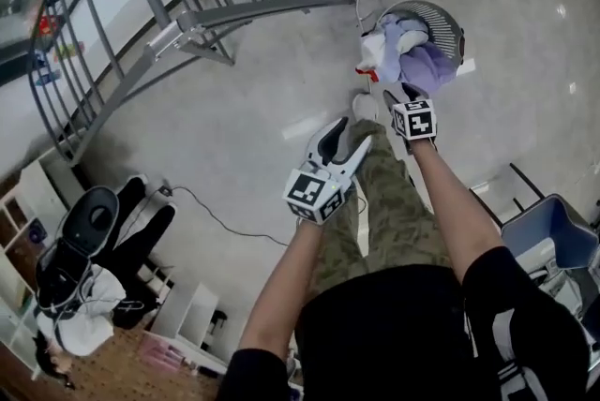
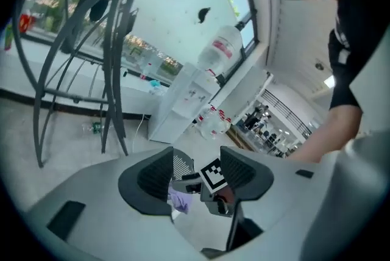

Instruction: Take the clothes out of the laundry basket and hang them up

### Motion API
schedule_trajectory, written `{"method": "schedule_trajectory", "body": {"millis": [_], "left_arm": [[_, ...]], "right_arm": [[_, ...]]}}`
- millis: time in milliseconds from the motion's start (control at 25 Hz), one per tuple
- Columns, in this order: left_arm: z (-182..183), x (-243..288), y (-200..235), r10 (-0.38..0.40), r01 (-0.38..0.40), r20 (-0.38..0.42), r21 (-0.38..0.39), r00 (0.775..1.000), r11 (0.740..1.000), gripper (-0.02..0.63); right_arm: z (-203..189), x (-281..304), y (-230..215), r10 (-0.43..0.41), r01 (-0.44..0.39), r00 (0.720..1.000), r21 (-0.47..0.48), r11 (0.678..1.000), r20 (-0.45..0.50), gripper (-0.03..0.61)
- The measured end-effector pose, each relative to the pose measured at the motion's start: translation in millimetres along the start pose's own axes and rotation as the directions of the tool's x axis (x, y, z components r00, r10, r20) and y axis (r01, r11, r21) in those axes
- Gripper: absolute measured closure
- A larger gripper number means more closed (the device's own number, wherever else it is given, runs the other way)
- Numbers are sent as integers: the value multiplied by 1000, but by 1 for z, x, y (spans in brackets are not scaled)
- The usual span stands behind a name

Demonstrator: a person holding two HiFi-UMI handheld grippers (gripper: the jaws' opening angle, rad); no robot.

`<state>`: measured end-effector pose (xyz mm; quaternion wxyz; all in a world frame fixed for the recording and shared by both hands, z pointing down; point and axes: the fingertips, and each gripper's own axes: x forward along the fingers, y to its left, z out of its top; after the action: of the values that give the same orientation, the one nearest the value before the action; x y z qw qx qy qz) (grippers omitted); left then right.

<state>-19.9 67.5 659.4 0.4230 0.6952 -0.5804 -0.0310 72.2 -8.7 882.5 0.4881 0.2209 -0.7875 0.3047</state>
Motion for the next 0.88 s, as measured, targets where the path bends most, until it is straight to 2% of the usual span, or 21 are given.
{"method": "schedule_trajectory", "body": {"millis": [80, 320, 480, 560, 640, 760, 880], "left_arm": [[-18, 9, 24, 18, -19, -9, -46, 1000, 999, 394], [-66, 18, 84, 76, -82, -67, -87, 995, 993, 394], [-92, 22, 98, 50, -57, -131, -47, 990, 997, 393], [-106, 28, 105, 33, -36, -149, -20, 988, 999, 393], [-114, 35, 116, 38, -44, -139, -41, 990, 998, 393], [-122, 45, 134, 64, -75, -114, -98, 991, 992, 393], [-130, 56, 141, 74, -86, -110, -110, 991, 990, 393]], "right_arm": [[-10, 23, -2, -3, 3, 1000, 2, 1000, -16, 376], [-39, 83, 1, 27, -28, 999, -46, 999, -35, 376], [-62, 113, -11, 2, -5, 999, -64, 998, -52, 376], [-68, 129, -17, -15, 14, 1000, -68, 998, -20, 377], [-68, 142, -23, -34, 35, 999, -67, 997, 13, 388], [-70, 159, -26, -52, 53, 999, -80, 995, 14, 388], [-71, 170, -28, -84, 84, 996, -156, 984, 6, 425]]}}
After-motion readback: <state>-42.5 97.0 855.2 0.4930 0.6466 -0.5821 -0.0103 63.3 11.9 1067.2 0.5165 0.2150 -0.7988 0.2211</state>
